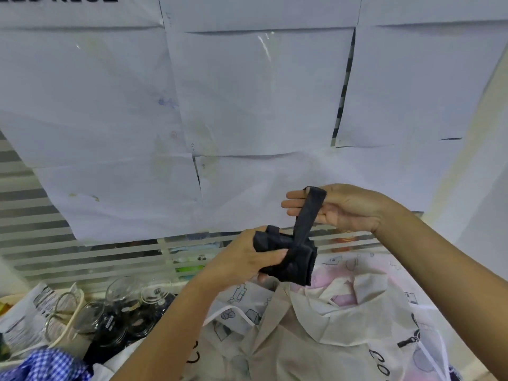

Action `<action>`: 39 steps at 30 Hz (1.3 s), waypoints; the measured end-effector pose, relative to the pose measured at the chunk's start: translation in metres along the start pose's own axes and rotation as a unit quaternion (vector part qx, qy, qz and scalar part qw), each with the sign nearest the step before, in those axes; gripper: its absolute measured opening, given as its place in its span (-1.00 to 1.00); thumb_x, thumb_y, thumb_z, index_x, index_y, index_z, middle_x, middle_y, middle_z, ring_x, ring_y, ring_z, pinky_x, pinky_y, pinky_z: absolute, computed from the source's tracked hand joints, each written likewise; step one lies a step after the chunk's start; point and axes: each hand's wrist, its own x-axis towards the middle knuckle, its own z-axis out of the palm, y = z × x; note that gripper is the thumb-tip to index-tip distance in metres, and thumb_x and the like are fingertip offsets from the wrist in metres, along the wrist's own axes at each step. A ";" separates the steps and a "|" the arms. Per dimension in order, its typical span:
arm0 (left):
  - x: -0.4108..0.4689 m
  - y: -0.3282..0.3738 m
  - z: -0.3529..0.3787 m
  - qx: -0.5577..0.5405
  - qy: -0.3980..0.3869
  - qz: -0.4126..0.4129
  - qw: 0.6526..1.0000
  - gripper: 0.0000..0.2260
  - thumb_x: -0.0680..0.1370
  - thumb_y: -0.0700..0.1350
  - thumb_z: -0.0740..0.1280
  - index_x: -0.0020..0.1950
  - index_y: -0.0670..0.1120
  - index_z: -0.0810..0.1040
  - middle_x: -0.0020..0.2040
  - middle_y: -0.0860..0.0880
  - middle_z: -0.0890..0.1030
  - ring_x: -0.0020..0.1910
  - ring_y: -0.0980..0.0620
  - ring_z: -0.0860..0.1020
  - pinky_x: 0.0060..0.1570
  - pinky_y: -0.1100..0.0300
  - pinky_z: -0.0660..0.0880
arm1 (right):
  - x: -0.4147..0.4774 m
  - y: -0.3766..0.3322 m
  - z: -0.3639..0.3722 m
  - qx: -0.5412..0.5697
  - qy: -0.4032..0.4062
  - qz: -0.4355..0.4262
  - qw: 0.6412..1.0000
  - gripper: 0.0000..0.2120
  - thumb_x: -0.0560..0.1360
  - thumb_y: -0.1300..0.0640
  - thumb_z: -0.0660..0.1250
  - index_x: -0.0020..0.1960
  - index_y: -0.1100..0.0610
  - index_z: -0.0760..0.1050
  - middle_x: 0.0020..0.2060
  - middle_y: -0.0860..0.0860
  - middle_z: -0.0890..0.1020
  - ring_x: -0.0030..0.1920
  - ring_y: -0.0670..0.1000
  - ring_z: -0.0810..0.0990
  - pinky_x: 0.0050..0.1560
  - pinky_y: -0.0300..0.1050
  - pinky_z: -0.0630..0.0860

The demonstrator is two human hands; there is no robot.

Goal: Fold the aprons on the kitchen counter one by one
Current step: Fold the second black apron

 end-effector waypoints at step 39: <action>0.080 0.284 -0.059 0.158 0.132 0.194 0.959 -0.84 0.54 0.03 0.36 0.06 0.02 0.63 -0.19 0.04 0.63 -0.28 0.09 0.51 -0.30 0.30 0.44 | -0.103 -0.295 0.078 -0.353 0.262 -0.528 0.727 -0.83 0.48 0.25 0.40 0.06 0.20 0.66 -0.08 0.01 0.71 -0.02 -0.10 0.68 0.06 -0.29 0.56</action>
